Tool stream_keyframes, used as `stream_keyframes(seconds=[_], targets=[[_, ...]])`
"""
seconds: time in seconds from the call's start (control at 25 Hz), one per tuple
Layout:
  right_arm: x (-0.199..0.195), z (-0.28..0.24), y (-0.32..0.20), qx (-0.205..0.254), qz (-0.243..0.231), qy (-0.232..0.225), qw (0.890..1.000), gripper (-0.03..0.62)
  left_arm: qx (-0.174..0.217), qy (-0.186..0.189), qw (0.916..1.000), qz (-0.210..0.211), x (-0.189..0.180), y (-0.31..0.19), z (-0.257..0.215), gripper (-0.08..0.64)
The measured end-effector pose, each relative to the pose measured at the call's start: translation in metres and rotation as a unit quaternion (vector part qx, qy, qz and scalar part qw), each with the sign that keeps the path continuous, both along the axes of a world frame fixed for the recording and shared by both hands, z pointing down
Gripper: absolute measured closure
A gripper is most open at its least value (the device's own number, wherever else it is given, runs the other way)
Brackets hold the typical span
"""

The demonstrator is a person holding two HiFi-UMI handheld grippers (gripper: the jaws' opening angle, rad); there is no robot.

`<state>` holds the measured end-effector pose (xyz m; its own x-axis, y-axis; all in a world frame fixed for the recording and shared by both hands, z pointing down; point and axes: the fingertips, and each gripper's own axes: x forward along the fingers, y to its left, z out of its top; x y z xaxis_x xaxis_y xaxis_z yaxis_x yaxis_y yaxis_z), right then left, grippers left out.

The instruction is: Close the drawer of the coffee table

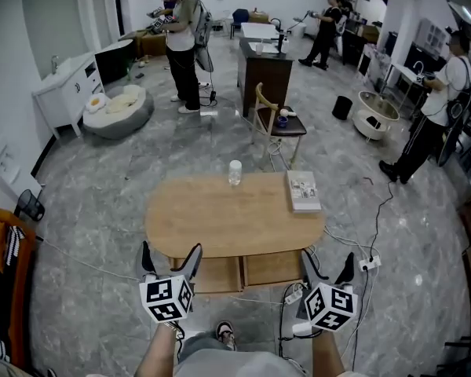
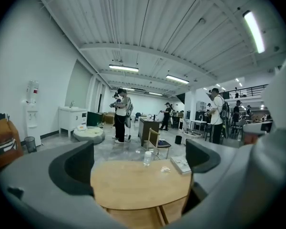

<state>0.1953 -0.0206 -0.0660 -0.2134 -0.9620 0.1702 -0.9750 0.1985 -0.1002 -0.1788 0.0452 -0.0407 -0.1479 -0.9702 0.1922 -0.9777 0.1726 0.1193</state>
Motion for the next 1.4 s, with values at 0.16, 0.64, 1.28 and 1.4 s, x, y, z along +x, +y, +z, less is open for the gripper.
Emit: stream_keyframes(seconds=[0.16,0.64,1.28,1.4], targets=[[-0.015,0.001,-0.03,-0.004,0.01,-0.002,1.0,0.005,-0.002,-0.004,1.0,0.005,-0.022,-0.037,-0.003,-0.017],[-0.039,0.011,-0.078,-0.022,-0.018,0.011,1.0,0.005,-0.023,0.008,0.9997,-0.005,-0.032,-0.078,0.014,-0.017],[0.02,0.017,-0.089,-0.04,0.004,0.005,0.999,0.005,-0.038,0.017,0.9984,0.039,0.039,-0.108,0.021,-0.016],[0.044,0.024,-0.083,-0.049,0.027,0.008,0.998,0.005,-0.045,0.018,0.997,0.061,0.06,-0.12,0.028,-0.016]])
